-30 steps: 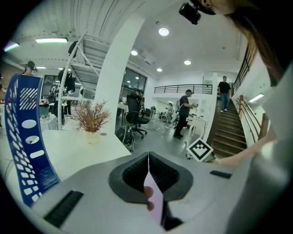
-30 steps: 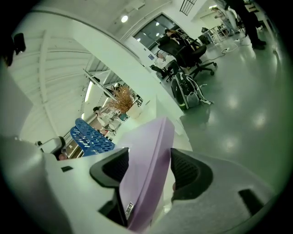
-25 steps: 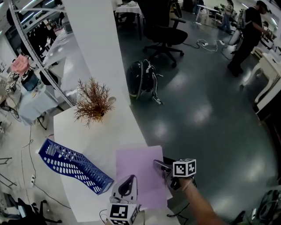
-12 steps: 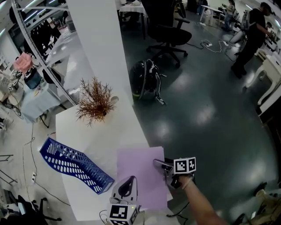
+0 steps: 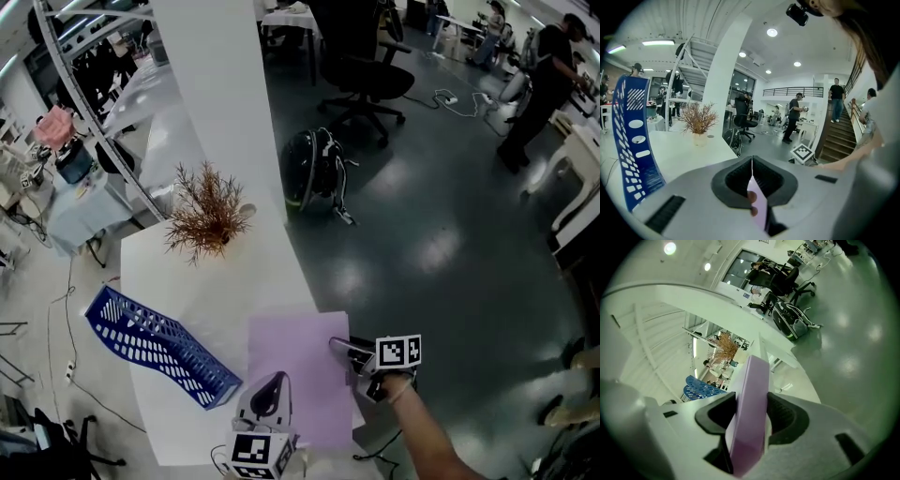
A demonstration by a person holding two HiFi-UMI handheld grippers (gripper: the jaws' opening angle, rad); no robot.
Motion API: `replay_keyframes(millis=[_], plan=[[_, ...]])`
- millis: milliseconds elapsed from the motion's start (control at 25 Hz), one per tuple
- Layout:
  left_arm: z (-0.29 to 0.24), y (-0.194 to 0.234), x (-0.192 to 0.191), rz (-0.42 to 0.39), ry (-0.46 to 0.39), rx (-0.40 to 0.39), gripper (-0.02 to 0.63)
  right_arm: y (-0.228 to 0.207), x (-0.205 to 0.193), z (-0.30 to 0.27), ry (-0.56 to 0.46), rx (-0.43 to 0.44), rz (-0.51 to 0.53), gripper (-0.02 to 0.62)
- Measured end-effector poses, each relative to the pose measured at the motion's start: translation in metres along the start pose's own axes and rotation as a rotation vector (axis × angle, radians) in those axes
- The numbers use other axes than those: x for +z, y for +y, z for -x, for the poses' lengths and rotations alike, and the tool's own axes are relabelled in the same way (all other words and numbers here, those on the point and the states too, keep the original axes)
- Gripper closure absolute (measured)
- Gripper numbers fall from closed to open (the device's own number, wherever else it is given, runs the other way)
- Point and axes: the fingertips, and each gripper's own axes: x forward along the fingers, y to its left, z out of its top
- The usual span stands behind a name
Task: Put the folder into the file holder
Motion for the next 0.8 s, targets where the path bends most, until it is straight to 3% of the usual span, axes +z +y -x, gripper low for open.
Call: replay_keyframes(millis=[440,800], plan=[[0.012,0.015,-0.004,-0.001,-0.044,0.071,0.600,0.021,0.008,0.009,-0.035,0.009,-0.024,0.413],[0.025,0.014,0.005,0.022,-0.054,0.071,0.601,0.048,0.018,0.027,-0.097,0.020,0.001,0.422]])
